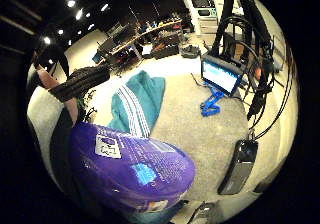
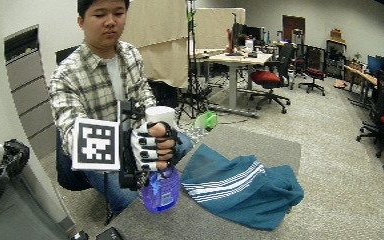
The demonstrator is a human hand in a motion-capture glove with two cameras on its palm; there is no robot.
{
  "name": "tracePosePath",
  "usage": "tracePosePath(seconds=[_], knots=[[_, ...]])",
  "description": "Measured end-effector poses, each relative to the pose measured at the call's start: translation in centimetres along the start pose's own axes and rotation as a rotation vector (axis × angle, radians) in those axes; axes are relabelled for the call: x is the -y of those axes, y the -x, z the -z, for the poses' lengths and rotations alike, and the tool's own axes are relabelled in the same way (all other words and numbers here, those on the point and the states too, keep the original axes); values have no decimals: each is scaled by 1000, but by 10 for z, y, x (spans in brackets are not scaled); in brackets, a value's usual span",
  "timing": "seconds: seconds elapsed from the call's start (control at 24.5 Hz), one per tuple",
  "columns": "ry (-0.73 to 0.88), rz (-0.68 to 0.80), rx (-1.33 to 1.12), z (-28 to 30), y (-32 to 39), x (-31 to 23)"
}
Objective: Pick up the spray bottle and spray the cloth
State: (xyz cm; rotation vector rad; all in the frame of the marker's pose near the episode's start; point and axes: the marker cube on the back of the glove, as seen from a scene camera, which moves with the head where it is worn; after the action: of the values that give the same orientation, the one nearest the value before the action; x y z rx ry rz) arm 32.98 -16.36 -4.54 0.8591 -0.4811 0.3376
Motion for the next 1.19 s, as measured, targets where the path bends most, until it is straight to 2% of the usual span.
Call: tracePosePath(seconds=[0.45,1.19], knots=[[119,57,-129,-22,24,30],[525,198,-513,-122,42,34]])
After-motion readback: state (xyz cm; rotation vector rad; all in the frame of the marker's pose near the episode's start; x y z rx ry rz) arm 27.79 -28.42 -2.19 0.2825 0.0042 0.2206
